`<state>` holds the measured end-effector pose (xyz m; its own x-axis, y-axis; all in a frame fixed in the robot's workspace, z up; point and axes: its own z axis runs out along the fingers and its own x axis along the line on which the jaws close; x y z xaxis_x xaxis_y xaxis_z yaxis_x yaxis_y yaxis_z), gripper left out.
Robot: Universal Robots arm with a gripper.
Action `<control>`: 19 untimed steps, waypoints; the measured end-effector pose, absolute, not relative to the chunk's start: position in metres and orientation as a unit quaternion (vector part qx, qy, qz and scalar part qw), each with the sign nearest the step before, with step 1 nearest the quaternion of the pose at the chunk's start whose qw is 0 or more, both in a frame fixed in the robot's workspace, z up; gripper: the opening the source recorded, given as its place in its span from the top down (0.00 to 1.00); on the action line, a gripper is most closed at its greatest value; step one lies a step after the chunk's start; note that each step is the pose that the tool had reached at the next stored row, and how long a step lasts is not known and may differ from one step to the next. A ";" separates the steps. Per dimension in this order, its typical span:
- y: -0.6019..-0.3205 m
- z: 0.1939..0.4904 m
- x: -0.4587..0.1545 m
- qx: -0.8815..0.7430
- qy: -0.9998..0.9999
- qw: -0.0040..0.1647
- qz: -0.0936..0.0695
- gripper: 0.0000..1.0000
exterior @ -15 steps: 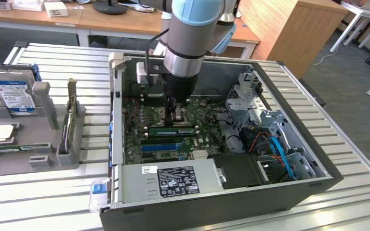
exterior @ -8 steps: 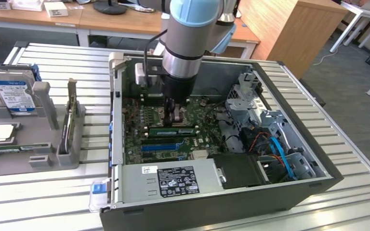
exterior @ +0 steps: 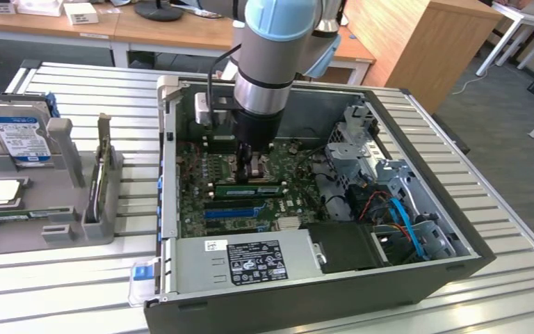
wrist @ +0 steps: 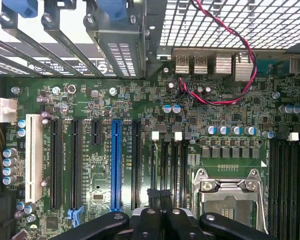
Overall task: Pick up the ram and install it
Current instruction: 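Press down the ram until it locks into place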
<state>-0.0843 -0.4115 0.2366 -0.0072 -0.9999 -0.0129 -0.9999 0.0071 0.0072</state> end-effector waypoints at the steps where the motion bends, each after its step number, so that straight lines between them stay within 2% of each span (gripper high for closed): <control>1: -0.412 0.236 -0.084 -0.705 0.710 0.002 0.007 0.89; 19: -0.412 0.229 -0.084 -0.705 0.710 0.002 0.007 0.89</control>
